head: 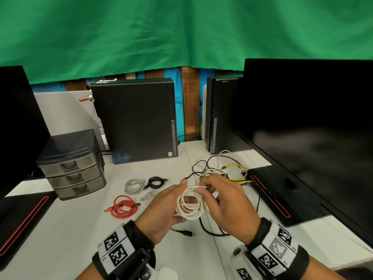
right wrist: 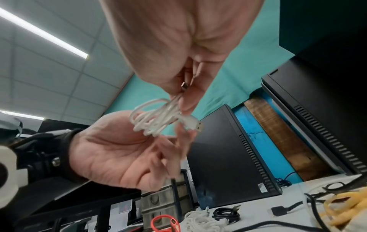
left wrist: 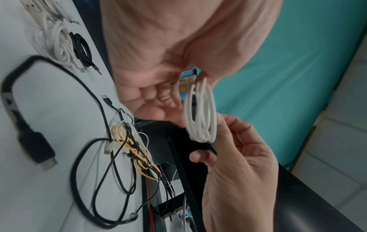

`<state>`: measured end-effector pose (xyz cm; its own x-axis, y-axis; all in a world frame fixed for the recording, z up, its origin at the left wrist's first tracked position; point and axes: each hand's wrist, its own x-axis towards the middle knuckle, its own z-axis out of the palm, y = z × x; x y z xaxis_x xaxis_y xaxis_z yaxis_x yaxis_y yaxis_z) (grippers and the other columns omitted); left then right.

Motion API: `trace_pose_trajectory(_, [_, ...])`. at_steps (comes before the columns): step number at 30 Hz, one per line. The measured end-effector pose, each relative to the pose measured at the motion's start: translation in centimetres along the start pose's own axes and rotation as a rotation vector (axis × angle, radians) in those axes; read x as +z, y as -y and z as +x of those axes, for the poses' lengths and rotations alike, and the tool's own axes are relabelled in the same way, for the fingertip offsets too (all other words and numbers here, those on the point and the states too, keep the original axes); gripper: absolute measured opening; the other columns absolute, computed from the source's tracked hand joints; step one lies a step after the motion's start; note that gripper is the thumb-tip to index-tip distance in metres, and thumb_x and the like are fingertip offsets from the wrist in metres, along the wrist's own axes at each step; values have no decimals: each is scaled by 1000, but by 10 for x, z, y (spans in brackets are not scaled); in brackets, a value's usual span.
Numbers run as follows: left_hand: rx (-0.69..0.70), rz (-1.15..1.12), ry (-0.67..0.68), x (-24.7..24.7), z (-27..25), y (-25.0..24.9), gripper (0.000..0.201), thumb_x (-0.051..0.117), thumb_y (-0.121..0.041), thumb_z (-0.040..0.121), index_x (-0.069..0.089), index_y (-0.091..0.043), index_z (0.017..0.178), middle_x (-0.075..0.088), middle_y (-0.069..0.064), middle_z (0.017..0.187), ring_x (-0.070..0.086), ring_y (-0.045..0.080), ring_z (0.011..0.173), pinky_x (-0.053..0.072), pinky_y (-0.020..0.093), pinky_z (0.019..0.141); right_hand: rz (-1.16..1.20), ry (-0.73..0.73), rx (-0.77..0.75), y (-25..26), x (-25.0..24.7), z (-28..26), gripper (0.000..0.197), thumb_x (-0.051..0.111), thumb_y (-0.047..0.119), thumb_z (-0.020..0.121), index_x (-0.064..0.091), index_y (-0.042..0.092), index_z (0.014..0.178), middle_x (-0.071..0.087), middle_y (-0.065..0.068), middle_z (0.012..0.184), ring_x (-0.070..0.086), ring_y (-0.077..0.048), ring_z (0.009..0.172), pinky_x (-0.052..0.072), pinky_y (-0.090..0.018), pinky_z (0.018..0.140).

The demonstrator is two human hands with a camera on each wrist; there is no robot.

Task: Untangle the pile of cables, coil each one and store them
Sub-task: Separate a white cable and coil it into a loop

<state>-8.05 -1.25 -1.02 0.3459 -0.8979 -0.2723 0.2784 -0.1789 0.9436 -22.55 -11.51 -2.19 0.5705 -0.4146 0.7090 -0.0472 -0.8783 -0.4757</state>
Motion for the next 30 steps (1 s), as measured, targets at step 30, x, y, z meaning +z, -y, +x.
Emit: trace_pose_trajectory(30, [239, -322, -240, 1, 3, -6, 42, 55, -48, 94, 67, -15, 72, 41, 10, 62, 36, 16, 51, 29, 26, 49, 777, 263, 713, 30, -7, 8, 31, 70, 19, 91, 64, 20, 122, 74, -3, 100, 73, -26, 84, 57, -37, 56])
